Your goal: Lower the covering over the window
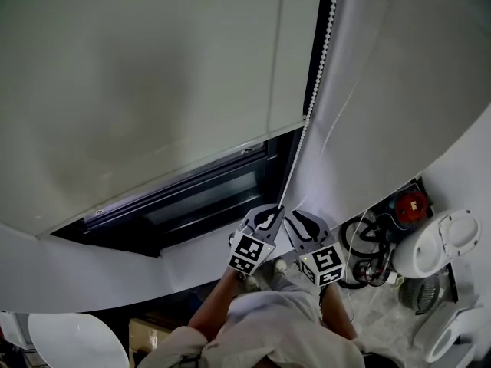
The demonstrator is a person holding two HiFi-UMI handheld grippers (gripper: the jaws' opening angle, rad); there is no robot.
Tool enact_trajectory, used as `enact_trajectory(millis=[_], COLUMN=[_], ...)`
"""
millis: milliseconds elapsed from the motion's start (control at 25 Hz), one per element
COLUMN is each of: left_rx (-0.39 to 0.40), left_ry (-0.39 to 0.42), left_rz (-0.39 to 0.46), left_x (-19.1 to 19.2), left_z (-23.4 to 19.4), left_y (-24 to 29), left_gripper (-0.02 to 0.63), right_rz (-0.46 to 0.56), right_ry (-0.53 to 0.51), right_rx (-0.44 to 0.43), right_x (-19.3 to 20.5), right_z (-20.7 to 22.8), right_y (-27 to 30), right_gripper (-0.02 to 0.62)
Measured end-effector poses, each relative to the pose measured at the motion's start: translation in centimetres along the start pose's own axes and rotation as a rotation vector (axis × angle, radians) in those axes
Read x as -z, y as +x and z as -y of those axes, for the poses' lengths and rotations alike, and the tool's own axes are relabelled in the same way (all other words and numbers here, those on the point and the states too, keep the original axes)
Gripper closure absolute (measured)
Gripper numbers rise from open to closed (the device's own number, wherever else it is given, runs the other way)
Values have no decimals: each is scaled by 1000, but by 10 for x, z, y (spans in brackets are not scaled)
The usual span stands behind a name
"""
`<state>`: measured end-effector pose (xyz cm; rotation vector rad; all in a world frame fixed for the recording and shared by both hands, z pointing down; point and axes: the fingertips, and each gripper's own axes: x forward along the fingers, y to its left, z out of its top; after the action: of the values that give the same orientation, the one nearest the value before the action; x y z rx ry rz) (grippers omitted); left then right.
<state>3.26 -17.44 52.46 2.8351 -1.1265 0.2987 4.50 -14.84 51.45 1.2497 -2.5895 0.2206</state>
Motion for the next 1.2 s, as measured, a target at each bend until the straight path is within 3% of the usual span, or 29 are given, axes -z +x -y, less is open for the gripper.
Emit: enact_trajectory(millis=[400,600,760,880,1040,1200], left_rx=[8,9,9,10,17,28], left_ry=[8,14,18,11,-9,-25], left_rz=[4,5,5,8,-2,-55], left_x=[0,0,-1,-1,3,21], left_z=[7,12,13,14,11,12], left_y=[-4,-6,-6,-6,-4,0], left_gripper=[584,584,584,584,584,584], right_rz=[239,324,367,389,422,393], right_ry=[-163,-216,-215,-197,-136,-114], right_rx=[-23,-37,-33,-18,-10,-6], right_x=[-125,-168,-184,-185,-180,-163], right_z=[-7,-10,-11,-12,-10,-8], right_y=[-25,-22,-17,-16,-14,-5], right_gripper=[492,495,523,587,597,597])
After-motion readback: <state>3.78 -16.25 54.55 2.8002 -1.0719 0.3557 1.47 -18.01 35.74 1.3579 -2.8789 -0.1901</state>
